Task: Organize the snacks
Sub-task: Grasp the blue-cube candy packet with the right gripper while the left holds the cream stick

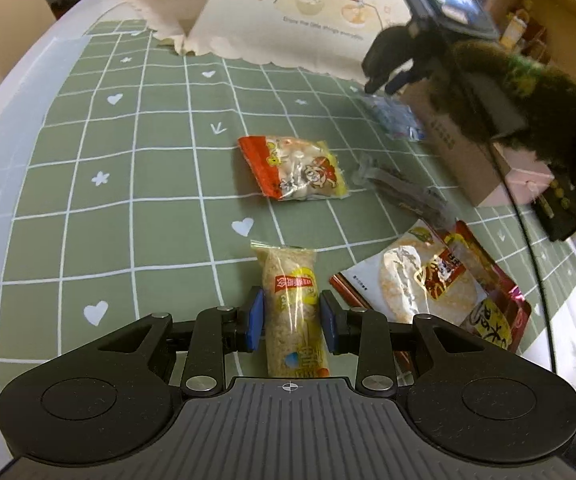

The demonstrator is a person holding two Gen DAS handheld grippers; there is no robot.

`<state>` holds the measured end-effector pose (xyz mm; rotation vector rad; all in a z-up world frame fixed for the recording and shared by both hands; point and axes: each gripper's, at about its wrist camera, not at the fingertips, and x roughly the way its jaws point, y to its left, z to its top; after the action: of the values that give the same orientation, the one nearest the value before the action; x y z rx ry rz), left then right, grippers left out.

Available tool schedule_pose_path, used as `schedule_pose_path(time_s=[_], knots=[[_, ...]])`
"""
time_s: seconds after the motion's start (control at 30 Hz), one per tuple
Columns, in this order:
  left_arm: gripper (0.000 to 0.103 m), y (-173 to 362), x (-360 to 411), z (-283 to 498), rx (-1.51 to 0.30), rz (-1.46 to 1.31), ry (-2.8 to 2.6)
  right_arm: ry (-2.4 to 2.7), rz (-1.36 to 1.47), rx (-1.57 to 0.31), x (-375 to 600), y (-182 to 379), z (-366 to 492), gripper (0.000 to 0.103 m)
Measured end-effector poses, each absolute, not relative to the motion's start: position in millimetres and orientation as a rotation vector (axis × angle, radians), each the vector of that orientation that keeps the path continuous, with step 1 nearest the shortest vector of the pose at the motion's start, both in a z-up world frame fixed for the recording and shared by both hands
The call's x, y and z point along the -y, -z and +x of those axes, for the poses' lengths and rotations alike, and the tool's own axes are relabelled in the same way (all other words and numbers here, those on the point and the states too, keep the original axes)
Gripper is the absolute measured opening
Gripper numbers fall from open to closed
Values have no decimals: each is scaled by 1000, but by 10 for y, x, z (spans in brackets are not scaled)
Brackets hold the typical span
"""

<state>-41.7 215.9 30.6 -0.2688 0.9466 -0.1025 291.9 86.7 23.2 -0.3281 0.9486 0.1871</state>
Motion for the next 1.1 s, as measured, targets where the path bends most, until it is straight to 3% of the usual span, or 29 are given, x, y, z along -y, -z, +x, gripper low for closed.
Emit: schedule_pose_path(time_s=[0.27,0.33,0.37,0.4,0.43,0.53,0.77,0.97,1.0,1.07,1.1], knots=[[35,-279,-2281,-402,-948,-325,139,-475,-116,-1094,-552,-393,1826,24],[35,-270,-2299,-408,-945,-335,144,-489,-174,-1017,-464,-514,1459,40],[35,-268,-2301,-414,-942,-338,145,-482,-219,-971,-433,-552,1298,70],[35,-268,-2299,-420,-939,-338,144,-464,-256,-932,-392,-553,1174,89],[35,-268,-2291,-425,-937,-335,143,-433,-276,-909,-344,-536,1099,91],[35,-274,-2276,-420,-939,-326,139,-309,-231,-943,-194,-381,1001,91],[35,-285,-2261,-401,-951,-319,132,-62,256,-973,52,-226,1125,93],[35,-289,-2244,-395,-956,-306,126,43,116,-957,-281,-165,1313,95],[35,-291,-2245,-392,-957,-304,125,29,96,-959,-257,-148,1314,91],[35,-295,-2239,-381,-962,-295,125,-75,68,-966,-238,-225,1226,70],[35,-299,-2234,-373,-967,-292,123,-125,63,-972,-233,-261,1202,65]])
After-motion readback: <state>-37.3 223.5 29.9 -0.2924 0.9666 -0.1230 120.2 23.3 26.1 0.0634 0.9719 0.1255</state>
